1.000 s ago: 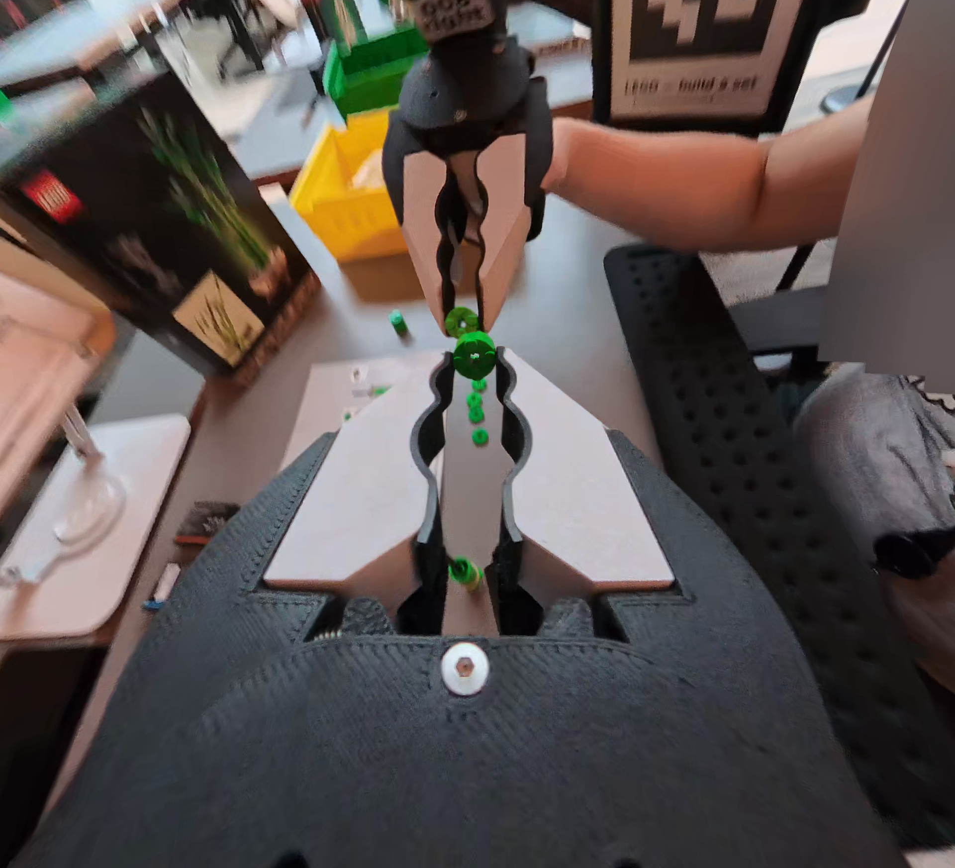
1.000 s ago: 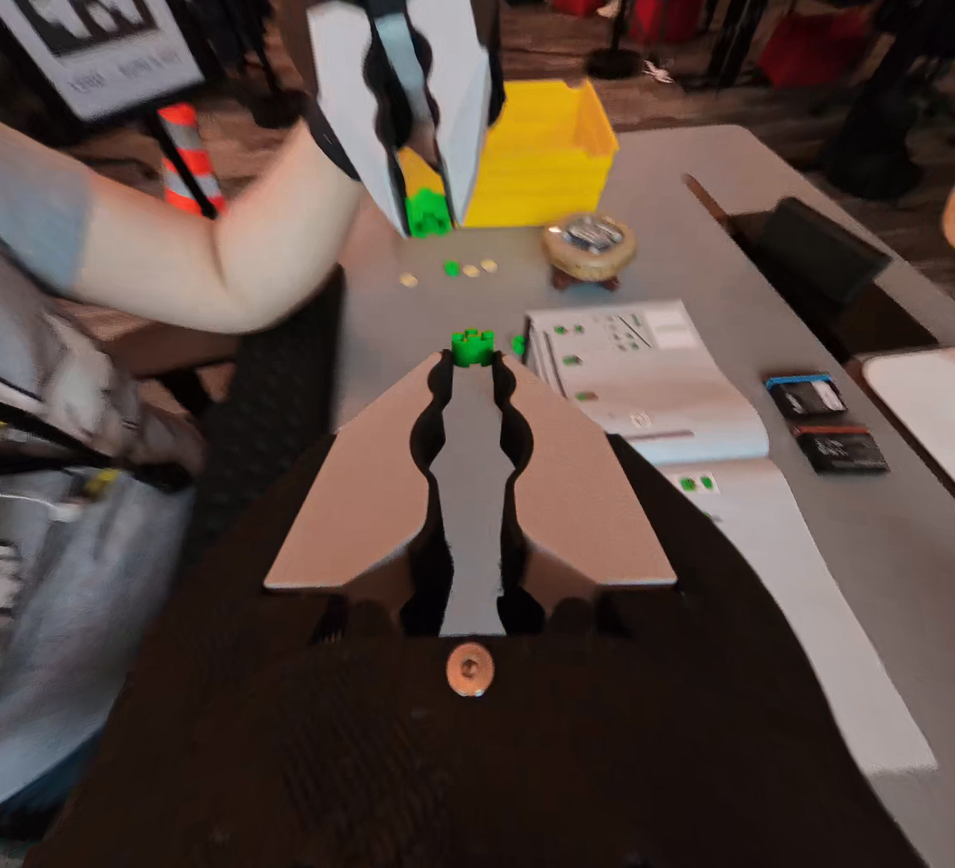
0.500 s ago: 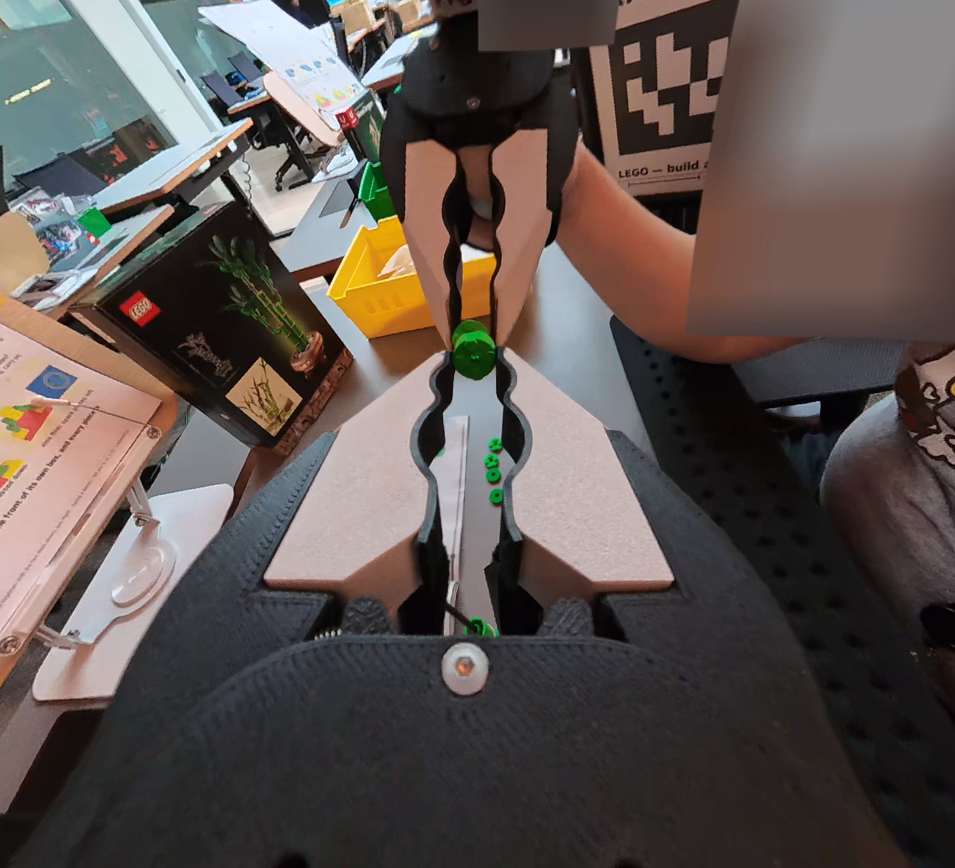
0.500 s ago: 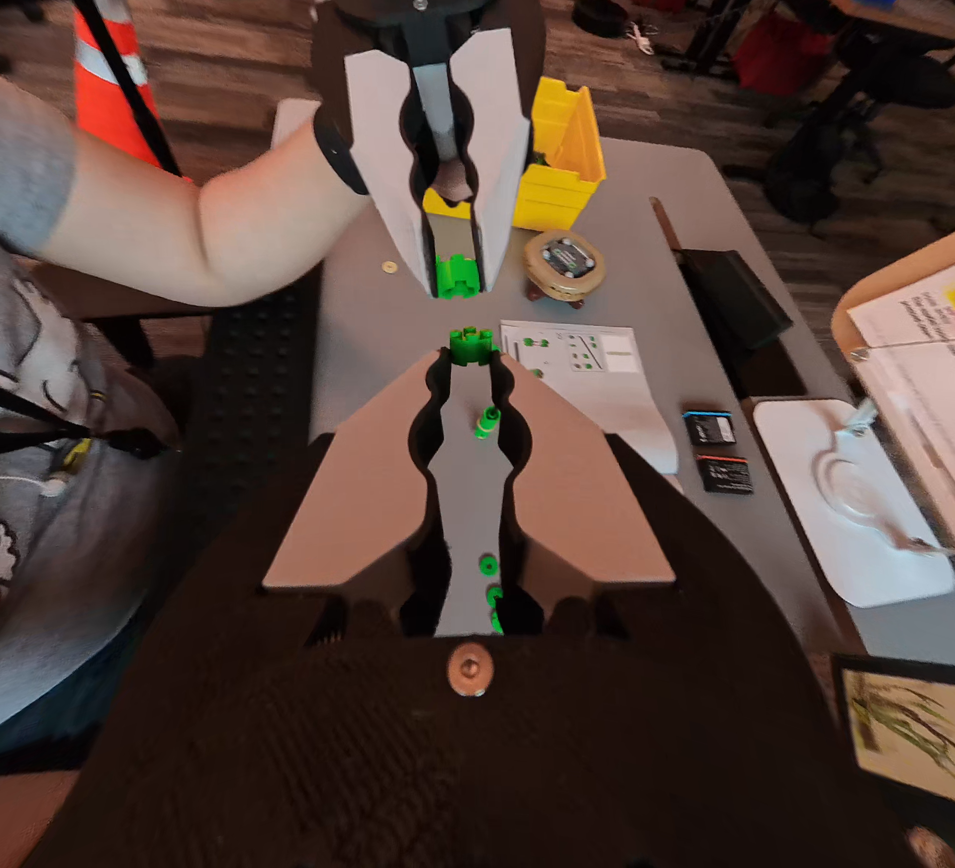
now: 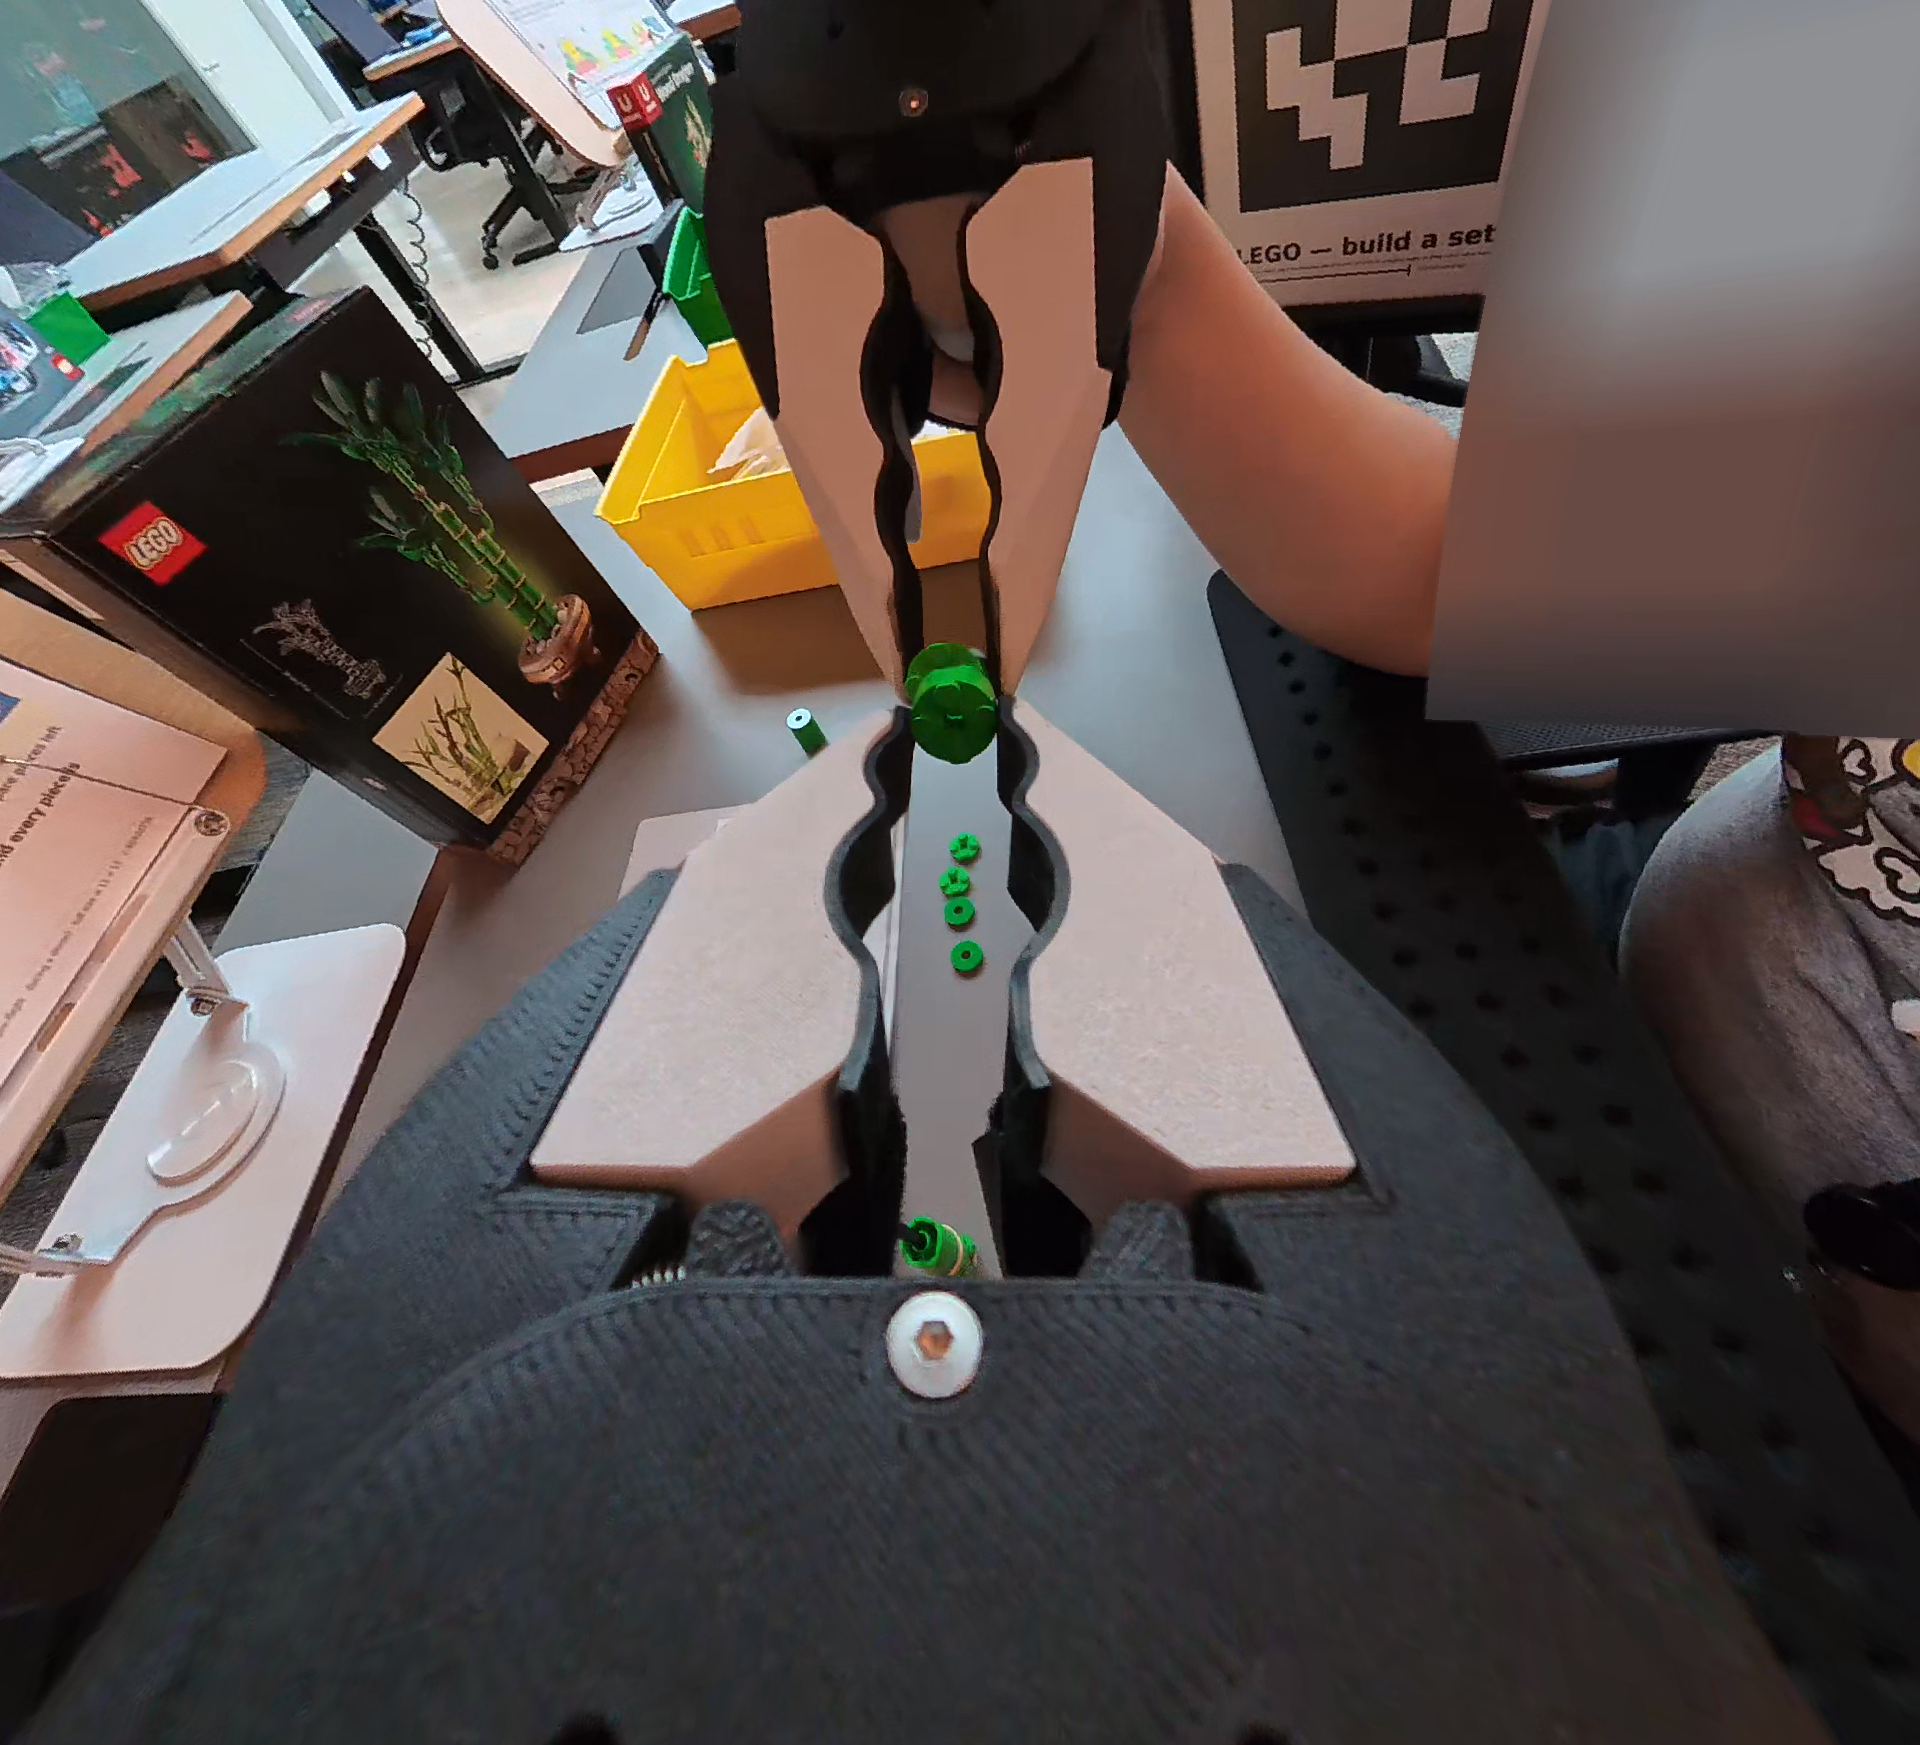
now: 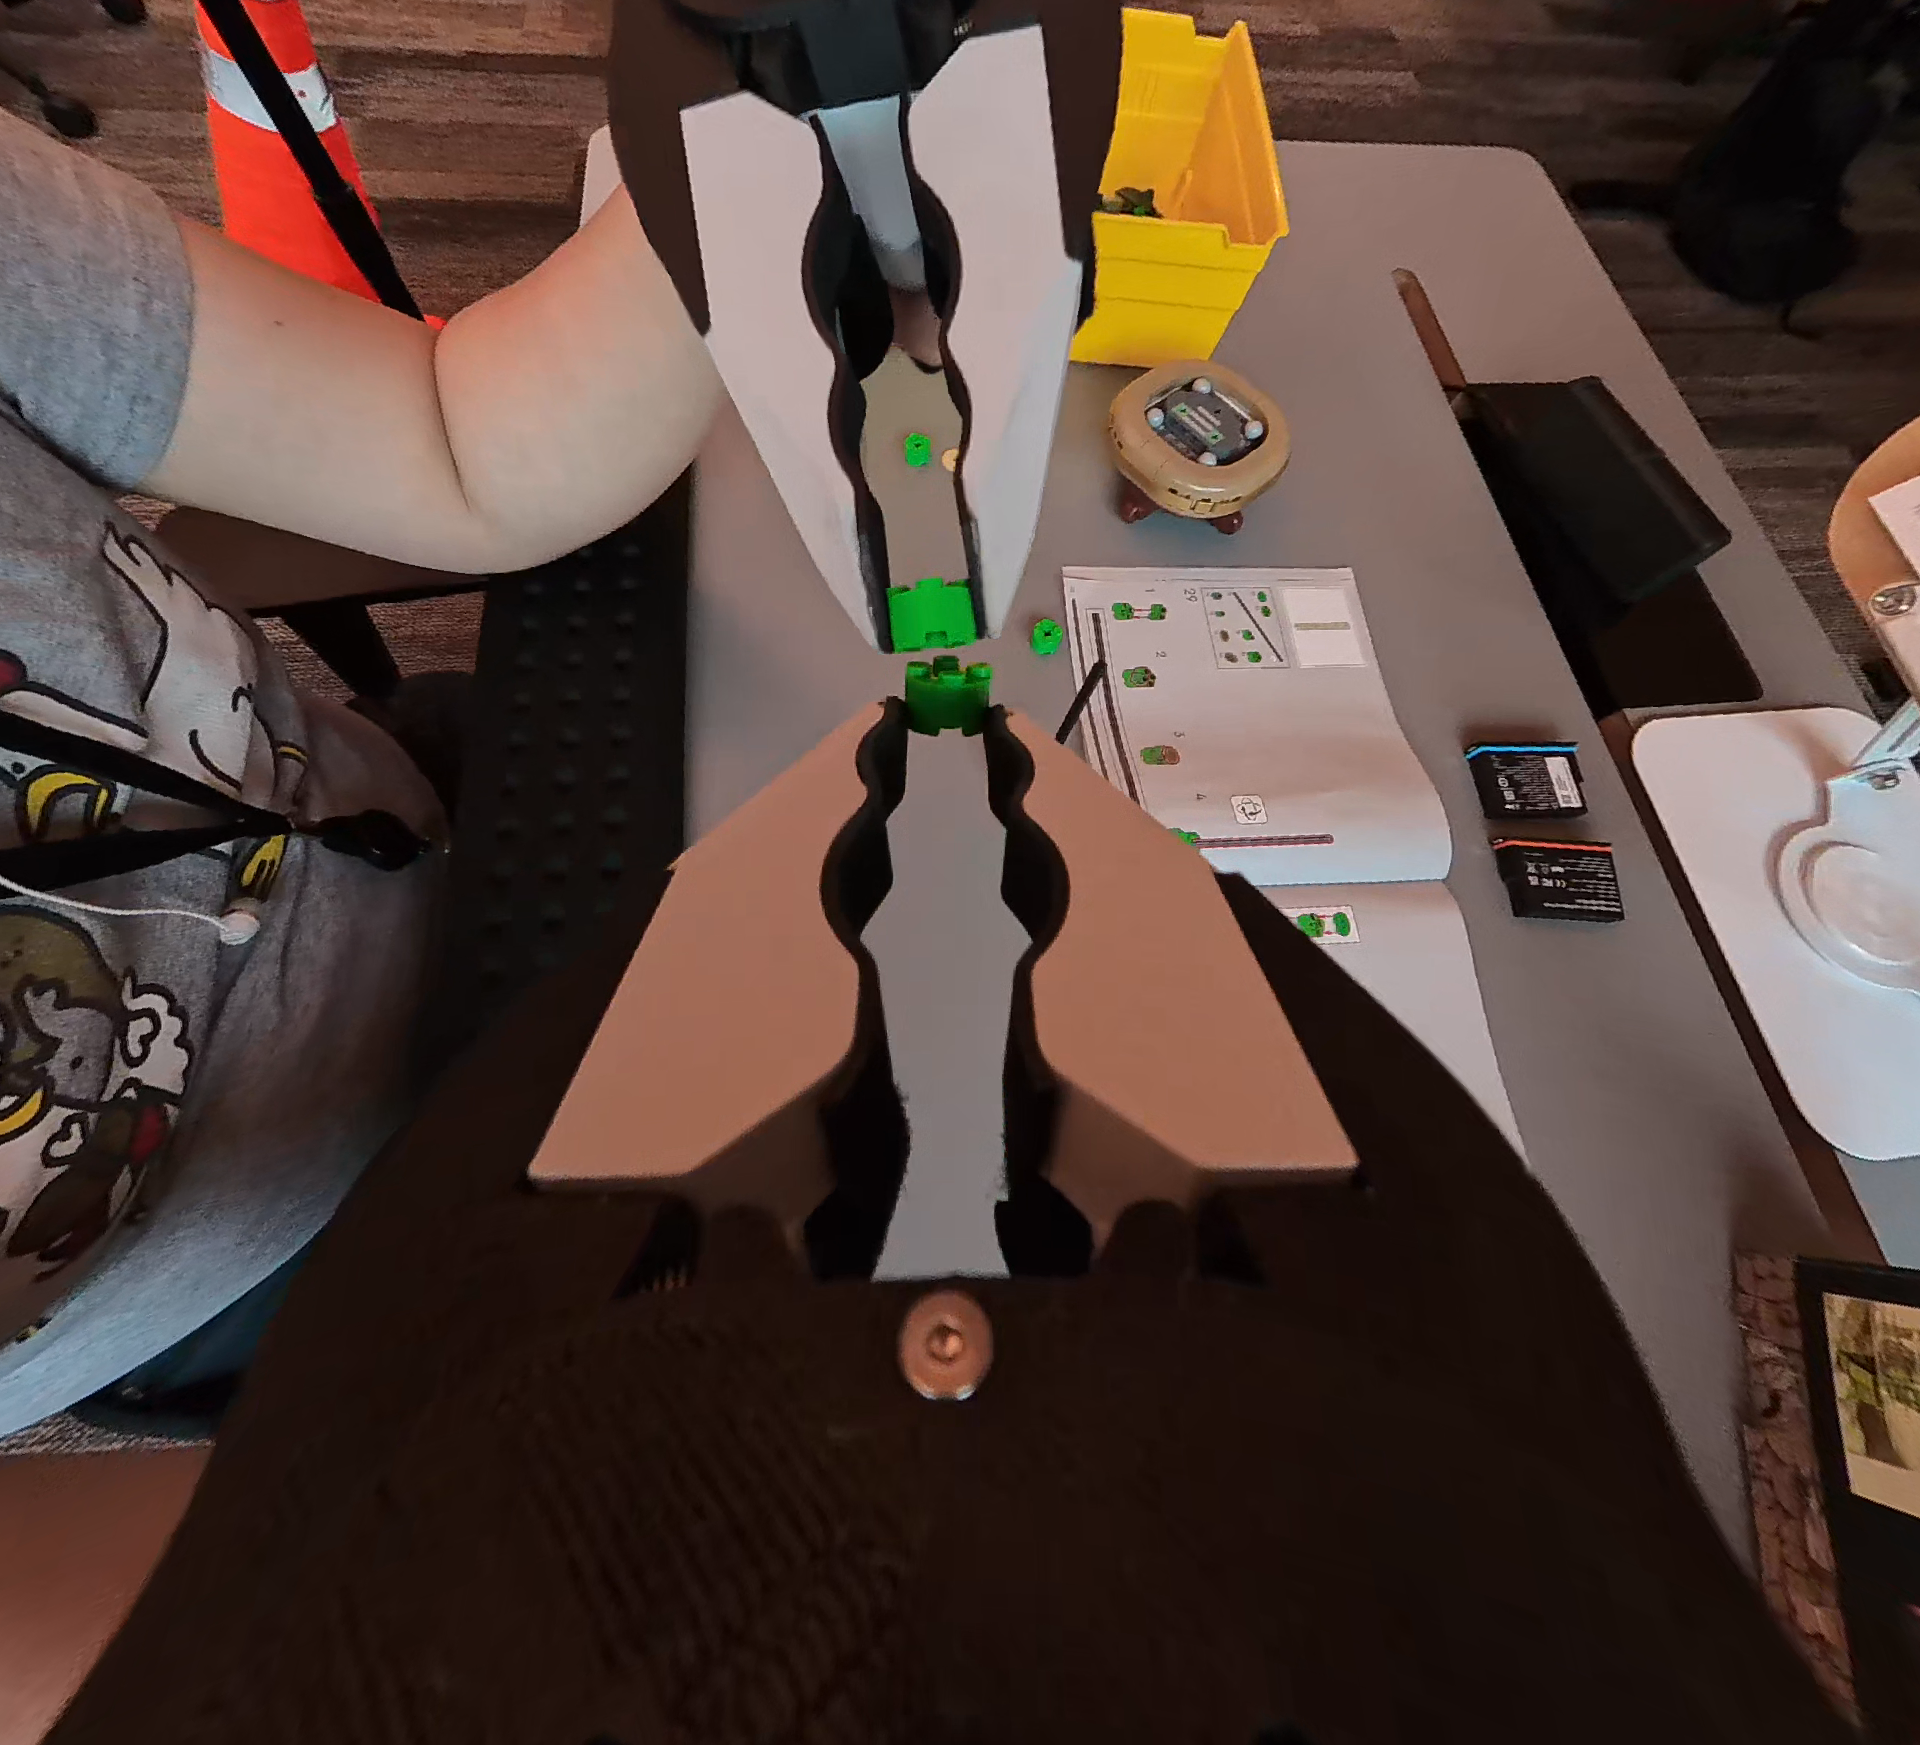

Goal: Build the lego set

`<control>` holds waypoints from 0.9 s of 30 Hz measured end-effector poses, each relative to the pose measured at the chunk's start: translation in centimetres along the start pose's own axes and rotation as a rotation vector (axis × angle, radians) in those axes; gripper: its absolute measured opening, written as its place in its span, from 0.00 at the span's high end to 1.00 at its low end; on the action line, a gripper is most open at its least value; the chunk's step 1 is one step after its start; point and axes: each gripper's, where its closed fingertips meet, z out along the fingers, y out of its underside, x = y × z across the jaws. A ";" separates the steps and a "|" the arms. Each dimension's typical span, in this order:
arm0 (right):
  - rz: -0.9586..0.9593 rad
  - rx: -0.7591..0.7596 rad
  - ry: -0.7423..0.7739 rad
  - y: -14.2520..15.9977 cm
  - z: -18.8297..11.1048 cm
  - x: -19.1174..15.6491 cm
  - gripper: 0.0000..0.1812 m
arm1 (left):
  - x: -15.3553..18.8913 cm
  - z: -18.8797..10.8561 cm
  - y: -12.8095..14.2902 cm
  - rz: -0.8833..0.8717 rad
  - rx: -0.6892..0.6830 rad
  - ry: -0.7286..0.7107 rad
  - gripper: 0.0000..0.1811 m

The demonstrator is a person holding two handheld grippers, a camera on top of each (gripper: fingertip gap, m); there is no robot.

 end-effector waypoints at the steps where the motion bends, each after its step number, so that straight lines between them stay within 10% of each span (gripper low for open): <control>1: 0.002 -0.005 -0.007 0.1 0.1 0.0 0.92 | 0.0 0.1 0.1 -0.001 -0.006 0.001 0.92; 27: -0.102 -0.163 -0.003 2.1 2.3 -0.2 0.93 | 0.6 0.5 3.1 -0.078 -0.108 0.117 0.93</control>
